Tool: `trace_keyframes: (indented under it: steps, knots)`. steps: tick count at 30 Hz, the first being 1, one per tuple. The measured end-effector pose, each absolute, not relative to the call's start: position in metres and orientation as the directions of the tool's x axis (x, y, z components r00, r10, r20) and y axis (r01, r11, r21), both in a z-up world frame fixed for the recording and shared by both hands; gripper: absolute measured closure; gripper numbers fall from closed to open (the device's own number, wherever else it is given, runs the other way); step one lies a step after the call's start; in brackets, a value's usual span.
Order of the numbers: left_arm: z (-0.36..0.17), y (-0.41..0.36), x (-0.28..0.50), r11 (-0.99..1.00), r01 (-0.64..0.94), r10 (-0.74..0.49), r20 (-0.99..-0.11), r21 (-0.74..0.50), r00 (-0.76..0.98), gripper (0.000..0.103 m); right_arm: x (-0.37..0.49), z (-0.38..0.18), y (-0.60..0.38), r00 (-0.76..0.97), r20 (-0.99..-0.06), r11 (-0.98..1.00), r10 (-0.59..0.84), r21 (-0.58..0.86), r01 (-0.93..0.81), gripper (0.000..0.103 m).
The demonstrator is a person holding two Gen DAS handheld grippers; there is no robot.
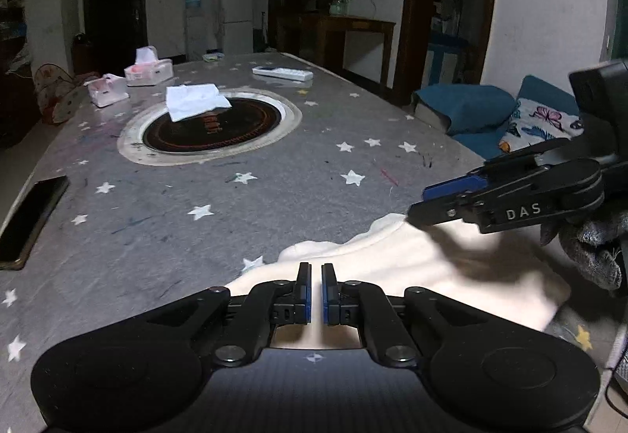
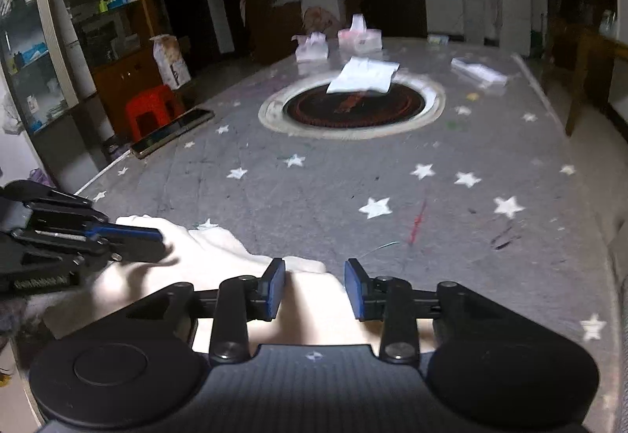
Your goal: Fold clothes
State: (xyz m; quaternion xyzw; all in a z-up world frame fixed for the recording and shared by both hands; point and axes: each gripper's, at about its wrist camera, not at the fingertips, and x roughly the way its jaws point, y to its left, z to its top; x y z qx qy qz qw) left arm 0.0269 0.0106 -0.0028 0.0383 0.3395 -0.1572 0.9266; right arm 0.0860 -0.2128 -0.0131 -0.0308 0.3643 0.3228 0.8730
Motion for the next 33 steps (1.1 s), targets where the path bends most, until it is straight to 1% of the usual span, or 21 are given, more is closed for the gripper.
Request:
trace_keyframes:
  steps: [3, 5, 7, 10, 13, 15, 16, 17, 19, 21, 23, 26, 29, 33]
  knots:
    - [-0.015, 0.012, 0.034, 0.952, 0.304, -0.248, -0.669, -0.036, 0.700, 0.096, 0.095, -0.022, -0.210, 0.484, -0.690, 0.785, 0.538, 0.201, -0.586, 0.070]
    - [-0.020, 0.015, 0.034, 0.954, 0.297, -0.245, -0.676, -0.041, 0.695, 0.096, 0.093, -0.021, -0.208, 0.492, -0.682, 0.781, 0.541, 0.189, -0.596, 0.070]
    - [-0.018, 0.016, 0.033, 0.954, 0.295, -0.248, -0.671, -0.044, 0.699, 0.095, 0.090, -0.017, -0.206, 0.512, -0.663, 0.775, 0.547, 0.169, -0.608, 0.090]
    - [-0.012, 0.016, 0.032, 0.957, 0.286, -0.243, -0.652, -0.042, 0.718, 0.093, 0.084, -0.012, -0.202, 0.541, -0.632, 0.768, 0.555, 0.139, -0.626, 0.094]
    - [-0.014, 0.016, 0.037, 0.960, 0.277, -0.229, -0.659, -0.032, 0.716, 0.091, 0.079, -0.008, -0.200, 0.584, -0.583, 0.766, 0.564, 0.105, -0.634, 0.093]
    - [-0.017, 0.017, 0.039, 0.963, 0.267, -0.214, -0.671, -0.024, 0.710, 0.090, 0.081, -0.012, -0.198, 0.592, -0.587, 0.775, 0.552, 0.100, -0.624, 0.090]
    - [-0.017, 0.017, 0.039, 0.964, 0.265, -0.213, -0.670, -0.025, 0.711, 0.090, 0.084, -0.017, -0.196, 0.590, -0.609, 0.784, 0.530, 0.088, -0.614, 0.086]
    - [-0.017, 0.018, 0.038, 0.965, 0.262, -0.211, -0.669, -0.025, 0.712, 0.090, 0.085, -0.022, -0.196, 0.592, -0.626, 0.795, 0.508, 0.075, -0.602, 0.085]
    - [-0.013, 0.018, 0.036, 0.967, 0.255, -0.208, -0.661, -0.026, 0.721, 0.088, 0.081, -0.021, -0.200, 0.602, -0.620, 0.802, 0.503, 0.074, -0.593, 0.085]
    - [-0.009, 0.017, 0.034, 0.965, 0.259, -0.216, -0.650, -0.032, 0.728, 0.087, 0.070, -0.013, -0.206, 0.616, -0.591, 0.800, 0.521, 0.086, -0.594, 0.083]
    - [-0.006, 0.014, 0.033, 0.962, 0.271, -0.232, -0.643, -0.041, 0.730, 0.087, 0.058, -0.009, -0.209, 0.617, -0.578, 0.793, 0.534, 0.090, -0.602, 0.083]
    - [-0.010, 0.005, 0.038, 0.955, 0.292, -0.250, -0.648, -0.045, 0.720, 0.087, 0.047, -0.013, -0.209, 0.604, -0.591, 0.789, 0.534, 0.093, -0.607, 0.083]
    - [-0.018, -0.003, 0.044, 0.953, 0.301, -0.248, -0.663, -0.036, 0.707, 0.087, 0.048, -0.027, -0.212, 0.615, -0.615, 0.816, 0.494, 0.084, -0.572, 0.083]
    - [-0.020, -0.001, 0.047, 0.956, 0.289, -0.245, -0.666, -0.046, 0.705, 0.086, 0.050, -0.030, -0.223, 0.629, -0.601, 0.832, 0.493, 0.115, -0.542, 0.083]
